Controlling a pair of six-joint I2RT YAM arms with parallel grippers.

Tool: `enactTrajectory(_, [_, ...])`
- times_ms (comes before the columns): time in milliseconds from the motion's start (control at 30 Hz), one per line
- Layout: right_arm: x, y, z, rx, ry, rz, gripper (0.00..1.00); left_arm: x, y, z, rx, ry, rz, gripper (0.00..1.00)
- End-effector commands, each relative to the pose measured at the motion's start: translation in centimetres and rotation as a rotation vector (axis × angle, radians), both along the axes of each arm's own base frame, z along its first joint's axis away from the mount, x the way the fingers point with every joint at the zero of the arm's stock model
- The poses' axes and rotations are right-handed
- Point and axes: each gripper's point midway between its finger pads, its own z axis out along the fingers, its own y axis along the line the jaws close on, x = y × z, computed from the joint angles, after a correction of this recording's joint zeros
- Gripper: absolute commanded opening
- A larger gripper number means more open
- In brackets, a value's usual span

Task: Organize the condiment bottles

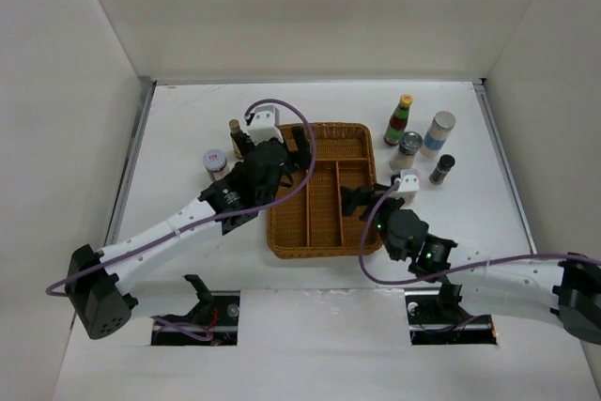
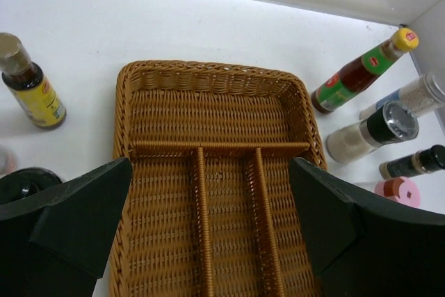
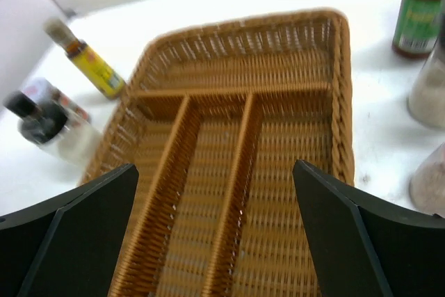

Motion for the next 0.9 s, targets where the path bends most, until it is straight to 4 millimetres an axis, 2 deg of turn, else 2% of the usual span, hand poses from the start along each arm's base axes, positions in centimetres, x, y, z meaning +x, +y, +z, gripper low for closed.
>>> enactTrajectory(0, [-0.2, -0.2, 5.8, 0.095, -0.107, 0.010, 1.00, -0.7, 0.6, 1.6, -0.056, -0.052, -0.017, 1.00])
enactTrajectory(33, [-0.5, -0.9, 6.1, 0.097, -0.101, -0.001, 1.00, -0.9, 0.8, 1.2, -0.066, -0.062, -0.014, 1.00])
enactTrajectory(67, [-0.7, -1.0, 6.3, 0.097, -0.094, 0.002, 0.93, -1.3, 0.7, 0.6, -0.078, -0.069, -0.029, 1.00])
enactTrajectory(167, [-1.3, -2.4, 6.5, 0.085, -0.055, -0.041, 0.36, -2.7, 0.8, -0.8, -0.119, -0.100, -0.064, 1.00])
enactTrajectory(200, [-1.6, -2.8, 6.7, 0.066, -0.037, -0.054, 0.25, -3.2, 0.7, -1.0, -0.139, -0.113, -0.077, 1.00])
enactTrajectory(233, [-1.9, -3.2, 6.9, 0.043, -0.011, -0.072, 0.18, -3.6, 0.7, -0.9, -0.153, -0.131, -0.086, 1.00])
enactTrajectory(333, [-2.7, -4.3, 7.9, -0.027, 0.082, -0.105, 0.10, -4.6, 1.0, -0.6, -0.183, -0.169, -0.111, 1.00])
enactTrajectory(400, [-2.5, -5.5, 8.7, -0.065, 0.141, -0.144, 0.09, -5.5, 0.8, -0.4, -0.214, -0.187, -0.147, 1.00])
enactTrajectory(467, [-1.4, -7.4, 9.0, -0.081, 0.196, -0.221, 0.09, -6.2, 0.4, -0.5, -0.243, -0.205, -0.189, 1.00])
enactTrajectory(567, [0.5, -8.8, 9.0, -0.065, 0.265, -0.273, 0.09, -6.6, -0.4, -1.4, -0.256, -0.212, -0.261, 1.00])
enactTrajectory(600, [1.1, -9.3, 8.9, -0.057, 0.282, -0.286, 0.09, -6.6, -0.6, -1.8, -0.251, -0.204, -0.286, 0.92])
enactTrajectory(667, [2.4, -10.4, 8.7, -0.040, 0.306, -0.323, 0.10, -6.7, -1.1, -2.3, -0.248, -0.191, -0.318, 0.49])
enactTrajectory(700, [2.9, -10.9, 8.5, -0.038, 0.314, -0.338, 0.10, -6.7, -1.3, -2.4, -0.247, -0.188, -0.322, 0.36])
enactTrajectory(733, [3.4, -11.5, 8.2, -0.044, 0.329, -0.355, 0.12, -6.7, -1.3, -2.5, -0.247, -0.185, -0.324, 0.30])
enactTrajectory(767, [4.0, -12.2, 7.9, -0.057, 0.339, -0.373, 0.19, -6.8, -1.4, -2.6, -0.247, -0.183, -0.327, 0.29])
enactTrajectory(867, [6.1, -13.7, 6.9, -0.136, 0.354, -0.386, 0.51, -7.1, -1.7, -2.9, -0.266, -0.195, -0.331, 0.32])
